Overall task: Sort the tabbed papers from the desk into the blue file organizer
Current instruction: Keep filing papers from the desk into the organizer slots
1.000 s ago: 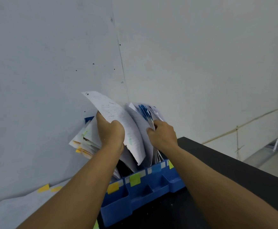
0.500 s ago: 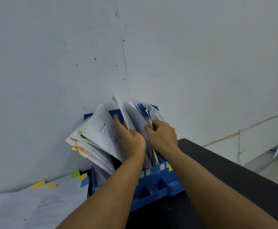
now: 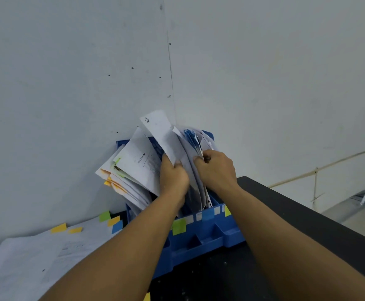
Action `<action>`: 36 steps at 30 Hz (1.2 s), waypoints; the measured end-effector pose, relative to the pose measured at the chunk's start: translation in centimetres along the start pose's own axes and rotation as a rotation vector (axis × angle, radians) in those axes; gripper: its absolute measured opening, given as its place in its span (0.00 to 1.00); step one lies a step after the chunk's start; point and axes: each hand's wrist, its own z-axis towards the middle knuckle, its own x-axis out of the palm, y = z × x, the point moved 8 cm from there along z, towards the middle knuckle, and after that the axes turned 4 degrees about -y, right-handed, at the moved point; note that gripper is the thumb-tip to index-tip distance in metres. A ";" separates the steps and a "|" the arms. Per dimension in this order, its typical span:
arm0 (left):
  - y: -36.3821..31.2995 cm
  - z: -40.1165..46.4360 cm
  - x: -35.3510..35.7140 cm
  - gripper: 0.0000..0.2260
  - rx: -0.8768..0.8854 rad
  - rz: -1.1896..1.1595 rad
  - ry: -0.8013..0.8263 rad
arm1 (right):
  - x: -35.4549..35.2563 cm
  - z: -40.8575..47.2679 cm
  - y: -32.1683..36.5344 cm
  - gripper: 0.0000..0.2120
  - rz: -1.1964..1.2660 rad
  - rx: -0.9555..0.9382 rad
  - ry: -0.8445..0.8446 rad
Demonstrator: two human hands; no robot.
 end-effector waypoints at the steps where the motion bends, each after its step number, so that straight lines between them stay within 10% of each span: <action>1: -0.4 0.2 -0.2 0.18 0.002 -0.009 -0.019 | -0.1 0.0 0.1 0.15 -0.003 0.001 0.000; 16: -1.2 -1.4 -1.4 0.21 0.308 0.332 -0.085 | -0.4 0.3 -0.2 0.12 -0.027 0.021 0.029; 36: 2.4 -3.7 -0.6 0.25 -0.103 0.119 0.185 | 0.3 -0.6 0.3 0.13 -0.051 -0.011 0.033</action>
